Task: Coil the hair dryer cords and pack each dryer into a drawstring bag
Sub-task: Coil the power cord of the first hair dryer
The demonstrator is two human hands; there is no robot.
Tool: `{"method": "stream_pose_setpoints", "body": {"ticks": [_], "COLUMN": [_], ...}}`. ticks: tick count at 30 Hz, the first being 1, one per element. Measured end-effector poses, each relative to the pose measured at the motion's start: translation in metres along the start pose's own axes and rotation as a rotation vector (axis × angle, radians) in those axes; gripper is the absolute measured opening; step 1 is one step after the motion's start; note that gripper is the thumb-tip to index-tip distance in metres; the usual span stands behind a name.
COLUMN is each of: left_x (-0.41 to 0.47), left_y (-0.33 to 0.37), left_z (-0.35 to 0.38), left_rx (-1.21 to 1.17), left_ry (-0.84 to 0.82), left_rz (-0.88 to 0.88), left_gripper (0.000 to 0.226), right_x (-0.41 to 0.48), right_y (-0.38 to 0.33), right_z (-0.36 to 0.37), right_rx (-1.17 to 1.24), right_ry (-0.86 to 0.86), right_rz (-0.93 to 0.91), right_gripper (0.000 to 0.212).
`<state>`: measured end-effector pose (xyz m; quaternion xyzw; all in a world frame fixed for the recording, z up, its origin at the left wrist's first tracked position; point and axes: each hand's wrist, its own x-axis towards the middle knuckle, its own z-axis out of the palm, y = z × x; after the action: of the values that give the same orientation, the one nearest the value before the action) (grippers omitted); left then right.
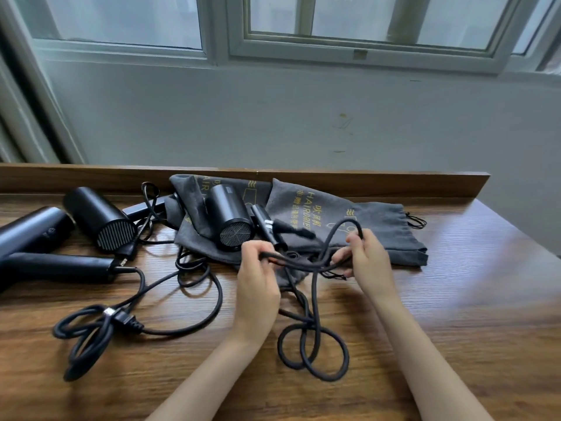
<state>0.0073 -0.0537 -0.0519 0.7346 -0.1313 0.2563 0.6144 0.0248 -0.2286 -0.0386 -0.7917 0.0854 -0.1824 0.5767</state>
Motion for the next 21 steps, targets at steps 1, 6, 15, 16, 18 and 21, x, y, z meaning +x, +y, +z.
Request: {"method": "stream_pose_setpoints", "body": {"ticks": [1,6,15,16,18,21], "left_x": [0.001,0.012,0.014,0.013,0.013,0.015], "left_y": [-0.003,-0.01,-0.015,-0.017,-0.02,-0.018], "left_z": [-0.001,-0.01,-0.01,-0.009,-0.011,-0.018], "left_rx": [-0.046,0.006,-0.17,-0.149,-0.062,0.115], "left_ry": [-0.01,-0.167,-0.246,-0.254,-0.287,-0.349], "left_rz": [-0.039,-0.036,-0.115,-0.102,-0.052,0.12], "left_gripper": [0.046,0.052,0.053,0.054,0.052,0.035], "right_x": [0.001,0.002,-0.008,-0.008,-0.008,-0.008], "right_y": [-0.001,-0.008,-0.009,-0.009,-0.006,-0.005], "right_z": [-0.001,-0.004,0.001,0.001,0.001,0.004], "right_rx": [0.086,0.39,-0.045,-0.093,-0.149,-0.125], "right_ry": [-0.022,-0.169,-0.536,-0.545,-0.555,-0.528], "right_rz": [0.089,0.313,0.207,0.212,0.215,0.196], "right_gripper": [0.022,0.024,0.024,0.027,0.026,0.018]}}
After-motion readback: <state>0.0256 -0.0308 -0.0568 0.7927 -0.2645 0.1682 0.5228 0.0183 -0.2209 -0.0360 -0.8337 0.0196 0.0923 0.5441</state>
